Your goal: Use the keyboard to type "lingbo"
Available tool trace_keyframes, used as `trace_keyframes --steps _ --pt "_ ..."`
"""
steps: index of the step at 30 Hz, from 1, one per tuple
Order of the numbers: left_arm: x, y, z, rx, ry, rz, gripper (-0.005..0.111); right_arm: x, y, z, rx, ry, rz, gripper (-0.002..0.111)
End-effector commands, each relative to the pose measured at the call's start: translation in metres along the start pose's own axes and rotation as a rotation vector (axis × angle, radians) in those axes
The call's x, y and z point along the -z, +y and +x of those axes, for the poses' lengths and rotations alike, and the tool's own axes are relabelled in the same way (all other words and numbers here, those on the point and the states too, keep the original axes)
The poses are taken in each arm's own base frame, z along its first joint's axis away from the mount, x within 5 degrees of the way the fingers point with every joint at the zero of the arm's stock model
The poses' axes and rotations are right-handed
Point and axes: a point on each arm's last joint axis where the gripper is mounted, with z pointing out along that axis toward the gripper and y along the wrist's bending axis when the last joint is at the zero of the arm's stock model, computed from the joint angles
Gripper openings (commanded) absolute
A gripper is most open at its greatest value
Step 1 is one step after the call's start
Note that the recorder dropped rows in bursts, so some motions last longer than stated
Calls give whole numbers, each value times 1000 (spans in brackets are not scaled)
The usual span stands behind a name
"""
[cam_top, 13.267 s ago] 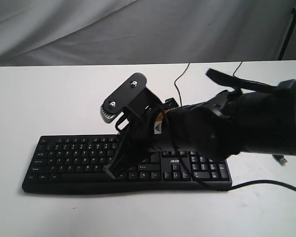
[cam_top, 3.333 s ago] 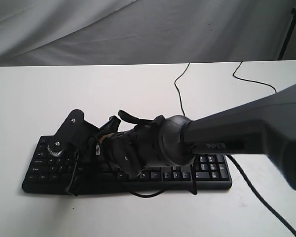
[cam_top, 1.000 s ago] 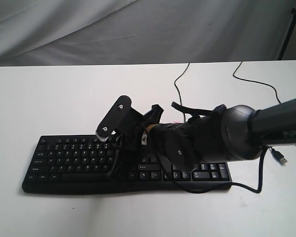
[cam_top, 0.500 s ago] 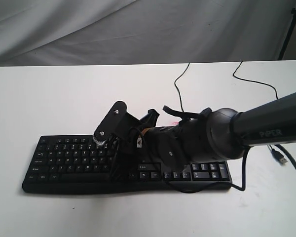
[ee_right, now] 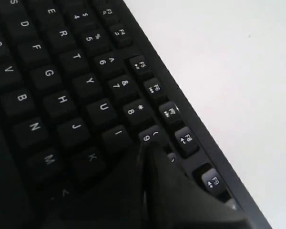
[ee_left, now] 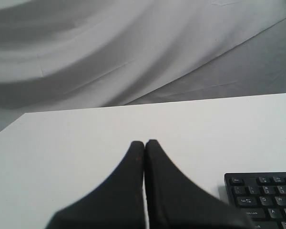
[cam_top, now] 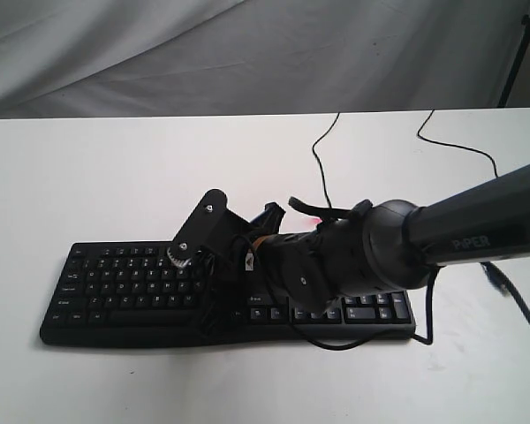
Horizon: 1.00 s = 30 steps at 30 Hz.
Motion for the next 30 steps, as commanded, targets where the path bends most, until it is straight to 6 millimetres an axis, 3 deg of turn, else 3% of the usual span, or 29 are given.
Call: trace_keyframes --steps 1,8,15,21,25,30 --pt "-1 0 1 3 3 4 1 -4 1 2 15 -2 -1 0" --pt "-1 0 1 3 3 4 1 -4 2 3 15 12 -9 0" --pt "-1 0 1 3 3 4 1 26 -7 -21 10 -51 9 0" --pt "-1 0 1 3 3 4 1 86 -13 -33 -41 -120 26 0" --pt "-1 0 1 3 3 4 1 150 -15 -37 -57 -191 37 0" --pt "-1 0 1 3 3 4 1 224 -12 -24 -101 -302 58 0"
